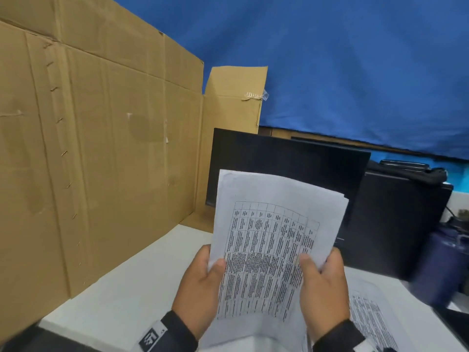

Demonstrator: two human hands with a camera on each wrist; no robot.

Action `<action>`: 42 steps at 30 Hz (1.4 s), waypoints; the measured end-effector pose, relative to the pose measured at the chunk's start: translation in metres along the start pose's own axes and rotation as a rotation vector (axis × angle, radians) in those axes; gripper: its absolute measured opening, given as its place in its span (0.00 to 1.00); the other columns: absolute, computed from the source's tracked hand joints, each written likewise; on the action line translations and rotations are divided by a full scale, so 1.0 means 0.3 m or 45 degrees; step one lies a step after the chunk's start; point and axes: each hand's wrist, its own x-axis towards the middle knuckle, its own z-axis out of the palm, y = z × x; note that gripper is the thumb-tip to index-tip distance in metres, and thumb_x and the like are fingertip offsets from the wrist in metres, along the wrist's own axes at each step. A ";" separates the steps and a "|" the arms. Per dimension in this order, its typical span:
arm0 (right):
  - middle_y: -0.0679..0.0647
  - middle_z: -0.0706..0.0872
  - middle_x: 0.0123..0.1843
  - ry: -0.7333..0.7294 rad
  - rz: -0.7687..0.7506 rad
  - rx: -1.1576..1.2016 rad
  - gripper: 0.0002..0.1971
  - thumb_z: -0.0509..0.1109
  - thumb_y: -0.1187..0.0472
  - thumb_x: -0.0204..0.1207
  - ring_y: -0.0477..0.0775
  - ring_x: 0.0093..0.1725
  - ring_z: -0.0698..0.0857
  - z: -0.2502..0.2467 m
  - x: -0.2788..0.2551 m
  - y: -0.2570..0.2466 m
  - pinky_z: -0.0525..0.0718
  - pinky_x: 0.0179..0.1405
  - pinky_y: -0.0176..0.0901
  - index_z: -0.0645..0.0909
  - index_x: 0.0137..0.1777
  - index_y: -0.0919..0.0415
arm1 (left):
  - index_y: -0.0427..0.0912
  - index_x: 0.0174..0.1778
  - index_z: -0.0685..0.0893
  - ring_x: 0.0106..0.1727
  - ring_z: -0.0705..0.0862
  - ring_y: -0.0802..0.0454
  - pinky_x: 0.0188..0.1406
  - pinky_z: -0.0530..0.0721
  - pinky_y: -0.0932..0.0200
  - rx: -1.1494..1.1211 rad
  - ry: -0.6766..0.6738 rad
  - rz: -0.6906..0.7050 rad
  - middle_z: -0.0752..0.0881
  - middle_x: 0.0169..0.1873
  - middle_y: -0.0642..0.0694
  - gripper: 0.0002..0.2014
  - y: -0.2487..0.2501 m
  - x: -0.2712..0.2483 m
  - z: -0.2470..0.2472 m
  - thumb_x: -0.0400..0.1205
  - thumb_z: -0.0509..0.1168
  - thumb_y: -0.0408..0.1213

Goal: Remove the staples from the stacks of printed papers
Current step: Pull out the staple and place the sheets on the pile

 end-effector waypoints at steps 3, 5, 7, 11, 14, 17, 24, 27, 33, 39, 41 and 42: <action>0.45 0.89 0.50 -0.009 0.033 0.011 0.08 0.69 0.63 0.83 0.46 0.50 0.87 -0.002 -0.003 0.011 0.80 0.43 0.43 0.78 0.56 0.49 | 0.61 0.52 0.87 0.52 0.93 0.49 0.58 0.90 0.37 -0.031 0.107 -0.107 0.95 0.49 0.53 0.14 -0.033 0.011 -0.009 0.90 0.62 0.36; 0.46 0.89 0.49 -0.050 0.071 0.024 0.07 0.68 0.65 0.83 0.46 0.49 0.87 -0.006 -0.010 0.026 0.79 0.41 0.41 0.78 0.55 0.51 | 0.60 0.52 0.88 0.54 0.93 0.47 0.61 0.88 0.35 -0.053 0.111 -0.170 0.95 0.49 0.52 0.14 -0.057 0.008 -0.009 0.89 0.63 0.34; 0.47 0.89 0.48 -0.087 0.105 0.029 0.08 0.66 0.67 0.84 0.48 0.50 0.87 -0.008 -0.014 0.040 0.78 0.41 0.42 0.78 0.54 0.52 | 0.55 0.54 0.88 0.56 0.92 0.47 0.65 0.87 0.39 -0.087 0.098 -0.249 0.95 0.49 0.53 0.14 -0.071 0.000 0.000 0.88 0.61 0.31; 0.48 0.90 0.50 -0.088 0.169 0.066 0.10 0.63 0.68 0.85 0.51 0.52 0.87 -0.014 -0.002 0.048 0.80 0.47 0.48 0.81 0.54 0.52 | 0.53 0.56 0.89 0.57 0.92 0.48 0.64 0.87 0.41 -0.138 0.066 -0.283 0.95 0.50 0.54 0.16 -0.074 -0.005 0.014 0.88 0.60 0.28; 0.52 0.90 0.49 -0.088 0.161 0.070 0.08 0.63 0.68 0.84 0.54 0.50 0.86 -0.028 0.014 0.039 0.79 0.45 0.49 0.80 0.52 0.56 | 0.49 0.56 0.90 0.56 0.92 0.46 0.62 0.88 0.41 -0.178 0.069 -0.294 0.95 0.49 0.51 0.16 -0.088 0.013 0.001 0.86 0.62 0.25; 0.51 0.90 0.49 -0.128 0.169 0.069 0.11 0.61 0.70 0.83 0.50 0.50 0.85 -0.034 0.013 0.042 0.79 0.46 0.48 0.82 0.51 0.55 | 0.47 0.52 0.91 0.55 0.92 0.40 0.63 0.87 0.34 -0.201 -0.010 -0.376 0.96 0.48 0.46 0.13 -0.113 0.014 -0.011 0.74 0.67 0.32; 0.45 0.92 0.49 -0.170 0.204 0.089 0.13 0.62 0.71 0.83 0.48 0.54 0.88 -0.058 0.034 0.044 0.81 0.50 0.46 0.85 0.53 0.53 | 0.42 0.54 0.94 0.56 0.93 0.37 0.67 0.85 0.31 -0.222 -0.160 -0.476 0.95 0.52 0.41 0.16 -0.185 0.012 -0.016 0.69 0.73 0.33; 0.50 0.94 0.47 -0.150 0.227 0.125 0.10 0.65 0.71 0.81 0.55 0.52 0.90 -0.071 0.047 0.051 0.84 0.52 0.52 0.85 0.51 0.58 | 0.44 0.55 0.93 0.56 0.94 0.41 0.65 0.87 0.33 -0.165 -0.121 -0.380 0.96 0.52 0.45 0.10 -0.192 0.011 -0.012 0.81 0.73 0.29; 0.49 0.94 0.48 -0.190 0.202 0.204 0.11 0.64 0.73 0.82 0.44 0.46 0.91 -0.092 0.037 0.046 0.82 0.48 0.46 0.85 0.54 0.59 | 0.39 0.57 0.93 0.56 0.93 0.36 0.65 0.87 0.32 -0.287 -0.137 -0.422 0.95 0.53 0.39 0.11 -0.193 0.007 -0.008 0.82 0.72 0.24; 0.44 0.94 0.52 -0.229 0.227 0.159 0.16 0.65 0.73 0.82 0.44 0.55 0.90 -0.090 0.031 0.071 0.81 0.57 0.44 0.87 0.57 0.53 | 0.42 0.52 0.96 0.59 0.92 0.33 0.67 0.86 0.34 -0.405 -0.305 -0.463 0.94 0.55 0.35 0.32 -0.237 0.014 -0.014 0.50 0.90 0.44; 0.43 0.94 0.52 -0.236 0.231 0.132 0.15 0.65 0.72 0.82 0.45 0.56 0.89 -0.090 0.032 0.072 0.81 0.57 0.44 0.87 0.57 0.53 | 0.43 0.53 0.96 0.60 0.92 0.33 0.69 0.84 0.33 -0.394 -0.298 -0.462 0.94 0.56 0.36 0.31 -0.252 0.018 -0.015 0.53 0.88 0.46; 0.43 0.94 0.52 -0.238 0.234 0.124 0.15 0.65 0.72 0.82 0.46 0.57 0.89 -0.090 0.031 0.072 0.81 0.58 0.45 0.87 0.57 0.53 | 0.43 0.53 0.96 0.60 0.92 0.34 0.70 0.84 0.32 -0.383 -0.288 -0.457 0.94 0.56 0.36 0.28 -0.258 0.019 -0.015 0.56 0.85 0.45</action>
